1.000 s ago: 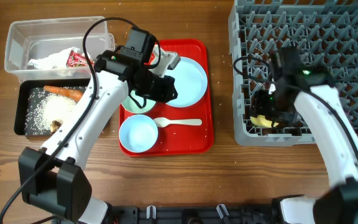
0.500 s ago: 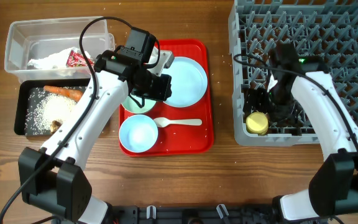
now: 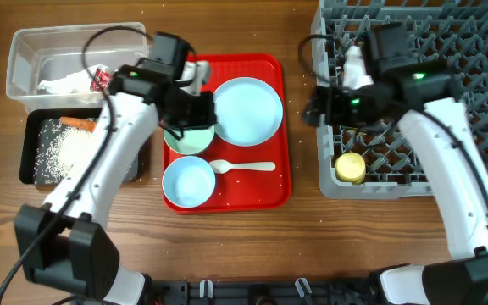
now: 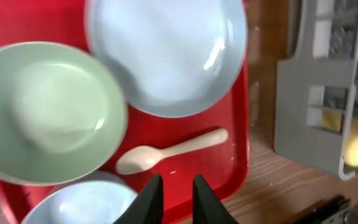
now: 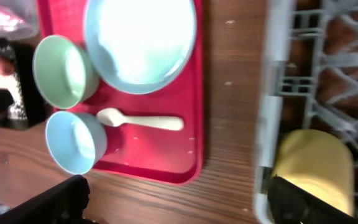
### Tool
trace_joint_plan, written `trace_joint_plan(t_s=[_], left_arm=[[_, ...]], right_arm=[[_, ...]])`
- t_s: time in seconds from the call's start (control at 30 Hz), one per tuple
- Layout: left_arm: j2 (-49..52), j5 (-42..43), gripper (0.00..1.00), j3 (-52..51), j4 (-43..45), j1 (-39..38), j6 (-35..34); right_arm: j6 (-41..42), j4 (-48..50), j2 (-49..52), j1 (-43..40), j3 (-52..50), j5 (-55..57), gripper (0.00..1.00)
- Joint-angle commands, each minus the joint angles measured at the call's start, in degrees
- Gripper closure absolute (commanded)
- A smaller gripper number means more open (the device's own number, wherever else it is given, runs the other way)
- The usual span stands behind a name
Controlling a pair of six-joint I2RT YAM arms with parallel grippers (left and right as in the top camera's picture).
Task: Sort waste into correct bins and load items into the dishwasher rack
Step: 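Reach the right gripper to the green bowl and grasp its rim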
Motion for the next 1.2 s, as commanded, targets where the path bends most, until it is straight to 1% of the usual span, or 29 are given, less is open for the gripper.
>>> trace_joint_plan(t_s=[0.0,0.07,0.1,0.17,0.2,0.27,0.47,0.6,0.83,0.97,1.17], left_arm=[[-4.0,-10.6,0.79,0.7,-4.1,3.1,-2.4],[-3.9,-15.0,0.77,0.6,-6.5,4.1,-2.4],[-3.8,-15.8,0.77,0.2,-7.3,4.6,-2.4],[-3.8,-15.8,0.78,-0.5,-7.4,5.3,-2.4],[-3.8,-15.8,0.78,-0.8,-7.2,5.8,-2.9],[-3.8,-16.9,0.78,-1.1,-6.3,7.3,-5.2],[-3.8,-16.9,0.75,-1.2,-7.2,8.6,-5.8],[-3.8,-16.9,0.75,-1.3,-7.6,8.6,-5.8],[-3.8,-17.6,0.75,-1.3,-7.6,8.6,-5.9],[-3.8,-20.7,0.75,-1.3,-7.9,8.6,-7.4],[-3.8,-21.1,0.75,-1.3,-7.9,10.7,-8.7]], right_arm=[[4.9,3.3,0.1,4.9,0.7,1.9,0.05],[6.2,6.3,0.7,7.6,0.6,2.2,0.05],[7.6,7.6,1.3,8.9,0.6,2.8,0.05],[9.2,9.4,2.4,10.4,0.5,3.2,0.06],[11.1,10.8,3.1,11.3,0.3,3.3,0.1],[14.7,15.2,5.5,14.1,-0.5,3.3,0.13],[20.6,23.6,13.6,20.2,-0.5,6.3,0.17],[23.3,28.1,18.8,21.3,-0.5,6.3,0.28],[26.6,32.9,25.6,22.0,-0.5,4.6,0.42],[26.4,34.4,26.8,23.3,-0.5,4.7,0.42],[26.5,36.3,26.8,24.7,-0.6,6.7,0.42]])
